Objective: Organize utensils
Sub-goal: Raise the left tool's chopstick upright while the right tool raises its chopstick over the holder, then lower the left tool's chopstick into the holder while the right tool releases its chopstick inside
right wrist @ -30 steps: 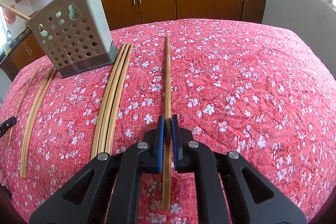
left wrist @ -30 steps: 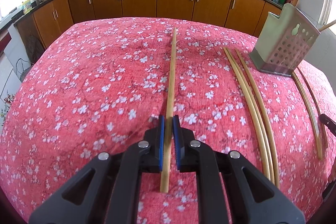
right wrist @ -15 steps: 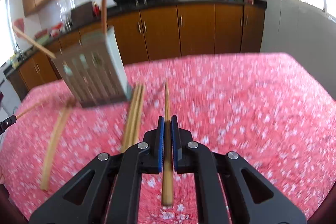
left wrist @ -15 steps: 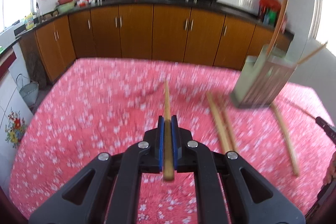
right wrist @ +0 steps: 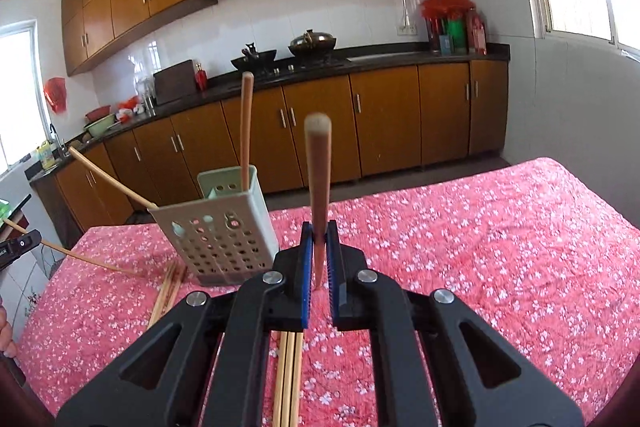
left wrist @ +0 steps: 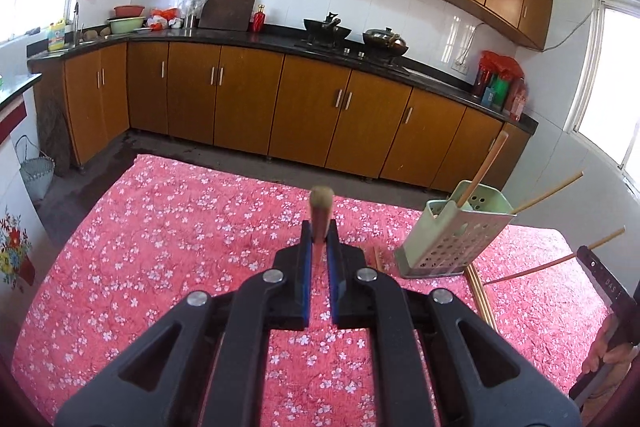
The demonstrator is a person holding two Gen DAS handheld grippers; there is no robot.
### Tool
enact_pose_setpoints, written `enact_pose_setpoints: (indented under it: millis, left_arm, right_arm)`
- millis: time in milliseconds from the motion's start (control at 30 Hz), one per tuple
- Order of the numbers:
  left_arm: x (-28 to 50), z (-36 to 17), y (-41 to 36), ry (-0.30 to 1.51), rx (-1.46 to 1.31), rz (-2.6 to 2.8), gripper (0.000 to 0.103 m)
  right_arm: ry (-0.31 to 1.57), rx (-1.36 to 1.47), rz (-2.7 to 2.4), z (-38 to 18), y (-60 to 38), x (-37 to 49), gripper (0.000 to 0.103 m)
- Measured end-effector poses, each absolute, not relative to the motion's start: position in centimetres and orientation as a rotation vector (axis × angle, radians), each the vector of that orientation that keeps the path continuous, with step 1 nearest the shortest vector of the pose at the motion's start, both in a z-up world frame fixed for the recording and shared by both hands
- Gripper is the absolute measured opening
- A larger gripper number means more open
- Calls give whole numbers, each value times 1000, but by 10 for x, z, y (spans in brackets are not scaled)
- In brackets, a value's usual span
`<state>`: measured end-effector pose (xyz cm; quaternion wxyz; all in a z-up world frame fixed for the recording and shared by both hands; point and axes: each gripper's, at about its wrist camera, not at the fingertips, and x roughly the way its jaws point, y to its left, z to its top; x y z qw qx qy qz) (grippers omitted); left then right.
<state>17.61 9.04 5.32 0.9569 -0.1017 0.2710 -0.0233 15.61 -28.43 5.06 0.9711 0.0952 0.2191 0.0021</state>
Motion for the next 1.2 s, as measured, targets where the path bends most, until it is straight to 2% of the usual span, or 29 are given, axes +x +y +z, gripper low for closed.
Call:
enact_pose_setpoints:
  millis: [233,500,767,1000,1200]
  left_arm:
    - [164,80,83,520,-204,-112,8]
    - [141,136,42,407,-210,-259,8]
    - [156,175,2,268,-250,-276,8]
    - [192,175,-23,196,-247,-210,8]
    - [236,140,-39,280,-233,-196,8]
  right_arm:
    - [360,231,71,94,-286,147,8]
    - [220,284,171,148,-272,139,7]
    - [166,231,146,156,-250,169,7]
    - [197,236,134,144,-243,195,7]
    - [256,206,130,127,-233,208,8]
